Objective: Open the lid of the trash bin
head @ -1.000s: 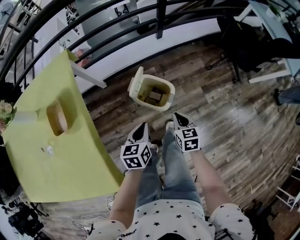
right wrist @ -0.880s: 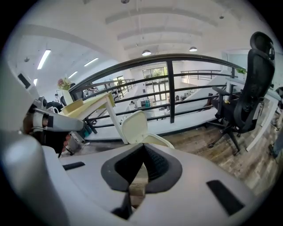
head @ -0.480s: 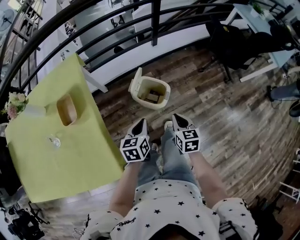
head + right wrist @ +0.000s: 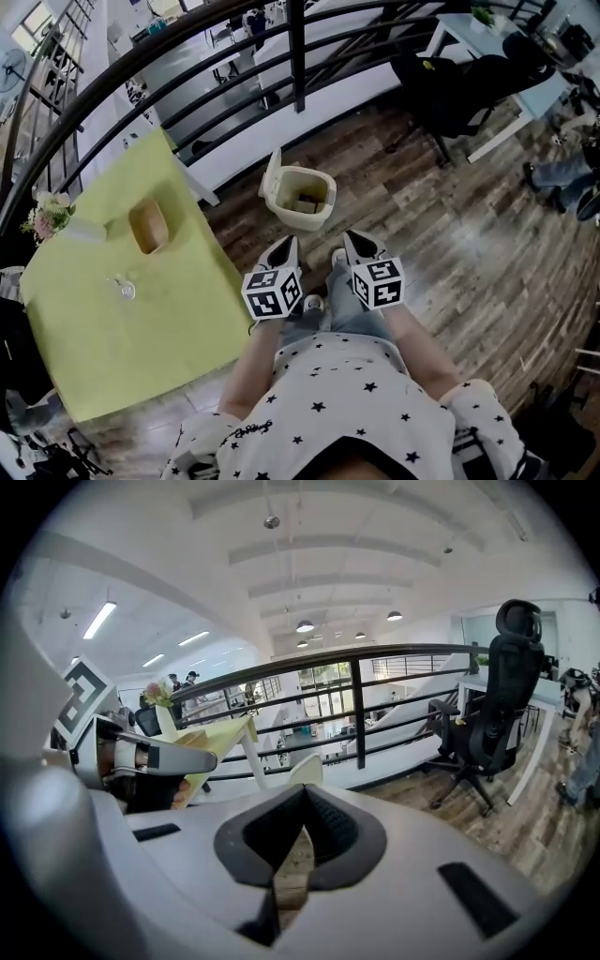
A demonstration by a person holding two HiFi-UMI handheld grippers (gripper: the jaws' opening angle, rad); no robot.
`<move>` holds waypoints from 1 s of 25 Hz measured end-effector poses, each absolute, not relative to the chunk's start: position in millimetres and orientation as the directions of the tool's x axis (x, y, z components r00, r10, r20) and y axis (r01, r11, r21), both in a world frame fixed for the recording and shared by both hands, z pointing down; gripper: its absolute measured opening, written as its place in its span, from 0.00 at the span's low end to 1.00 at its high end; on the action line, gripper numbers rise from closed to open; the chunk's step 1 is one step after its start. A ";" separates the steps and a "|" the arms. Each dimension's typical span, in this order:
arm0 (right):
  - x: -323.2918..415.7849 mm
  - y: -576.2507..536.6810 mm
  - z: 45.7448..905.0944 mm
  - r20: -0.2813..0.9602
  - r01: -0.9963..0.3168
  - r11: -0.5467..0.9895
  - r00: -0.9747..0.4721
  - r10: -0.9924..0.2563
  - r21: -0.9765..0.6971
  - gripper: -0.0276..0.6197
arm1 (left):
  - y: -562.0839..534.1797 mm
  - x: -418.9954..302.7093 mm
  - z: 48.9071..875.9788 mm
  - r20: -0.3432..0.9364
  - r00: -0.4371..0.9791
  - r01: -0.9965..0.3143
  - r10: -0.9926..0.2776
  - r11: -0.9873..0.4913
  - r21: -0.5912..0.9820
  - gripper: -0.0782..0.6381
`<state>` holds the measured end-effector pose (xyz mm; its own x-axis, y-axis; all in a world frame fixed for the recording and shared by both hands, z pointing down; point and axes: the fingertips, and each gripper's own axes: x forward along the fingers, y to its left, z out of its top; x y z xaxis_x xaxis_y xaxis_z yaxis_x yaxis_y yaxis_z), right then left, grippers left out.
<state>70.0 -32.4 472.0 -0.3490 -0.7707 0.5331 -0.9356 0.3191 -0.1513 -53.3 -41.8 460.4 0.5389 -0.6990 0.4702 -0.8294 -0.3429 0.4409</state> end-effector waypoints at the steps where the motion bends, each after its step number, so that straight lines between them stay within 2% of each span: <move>1: 69.6 -30.3 464.9 0.522 -0.936 0.320 -0.349 -0.778 -0.149 0.03 | -39.9 -53.1 455.7 0.465 0.543 -0.827 -0.699 -0.349 0.441 0.13; 15: 68.0 -7.4 410.0 0.405 -0.948 0.278 -0.318 -0.857 -0.157 0.03 | -21.4 -66.6 428.4 0.403 0.588 -0.798 -0.701 -0.423 0.429 0.13; 25: 62.0 -7.8 402.2 0.388 -0.939 0.307 -0.345 -0.855 -0.157 0.03 | -26.5 -57.5 419.9 0.387 0.607 -0.788 -0.695 -0.459 0.412 0.13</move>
